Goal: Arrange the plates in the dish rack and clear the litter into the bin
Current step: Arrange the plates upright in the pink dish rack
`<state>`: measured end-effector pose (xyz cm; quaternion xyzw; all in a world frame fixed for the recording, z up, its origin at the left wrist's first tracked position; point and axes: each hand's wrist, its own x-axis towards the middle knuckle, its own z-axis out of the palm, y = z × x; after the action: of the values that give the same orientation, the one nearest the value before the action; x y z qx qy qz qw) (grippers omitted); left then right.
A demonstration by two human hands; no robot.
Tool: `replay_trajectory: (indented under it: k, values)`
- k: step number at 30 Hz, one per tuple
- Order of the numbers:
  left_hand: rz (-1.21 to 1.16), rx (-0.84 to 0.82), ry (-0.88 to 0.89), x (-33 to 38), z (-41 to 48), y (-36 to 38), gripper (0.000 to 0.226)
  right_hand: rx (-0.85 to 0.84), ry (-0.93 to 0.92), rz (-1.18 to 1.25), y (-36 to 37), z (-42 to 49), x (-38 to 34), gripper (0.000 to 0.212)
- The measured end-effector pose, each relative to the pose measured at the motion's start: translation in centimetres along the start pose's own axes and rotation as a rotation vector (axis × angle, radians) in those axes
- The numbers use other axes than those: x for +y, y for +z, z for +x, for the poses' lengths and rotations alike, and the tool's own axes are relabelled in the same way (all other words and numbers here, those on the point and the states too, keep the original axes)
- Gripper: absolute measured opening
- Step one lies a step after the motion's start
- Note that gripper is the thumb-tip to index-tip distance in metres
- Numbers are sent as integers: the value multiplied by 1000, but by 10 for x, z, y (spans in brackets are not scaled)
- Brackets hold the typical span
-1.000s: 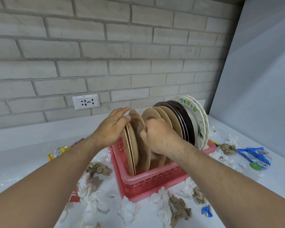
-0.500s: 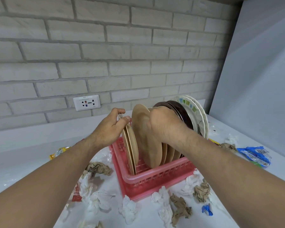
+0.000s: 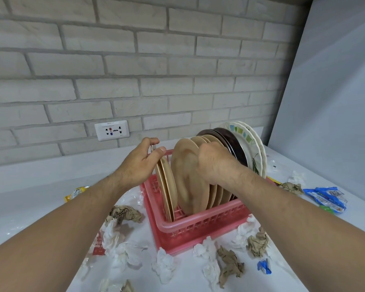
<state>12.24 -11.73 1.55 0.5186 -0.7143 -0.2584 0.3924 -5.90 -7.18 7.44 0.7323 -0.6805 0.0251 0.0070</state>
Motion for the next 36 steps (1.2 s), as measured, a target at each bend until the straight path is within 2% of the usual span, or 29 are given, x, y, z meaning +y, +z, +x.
replay_trajectory:
  k: [4,6,8,10,12,15,20,22,26,29,32,34,36]
  values:
    - [-3,-1,10,1,0,2,44,58,-34,-7,-3,-8,-1,21]
    - [2,-4,18,-1,0,2,44,175,-99,-66,-3,-11,0,5]
    - [5,-7,28,-4,2,2,45,320,-163,-100,1,-6,3,11]
    - [8,-2,54,-8,4,2,48,372,-202,24,7,0,0,27]
    - [2,-5,63,-10,6,2,48,360,-244,180,17,4,-6,43]
    - [8,-11,75,-11,8,1,40,208,-240,312,28,0,-14,40]
    - [30,2,81,-8,6,-1,39,139,-269,124,30,-6,-22,17]
    - [-15,-15,71,-9,4,-3,41,99,-227,117,31,-4,-24,14]
    - [-91,-58,-15,-11,3,-15,40,48,-107,226,27,-4,-21,20]
    - [-122,-65,-66,-11,10,-25,40,111,-125,187,15,-5,-18,5]
    - [55,-91,20,-14,13,-25,37,177,-137,116,-7,-4,-12,5]
    - [161,-45,90,-15,12,-21,25,180,-101,174,-18,-3,-5,3]
    - [258,0,157,-15,14,-21,24,178,-70,189,-24,-5,-2,4]
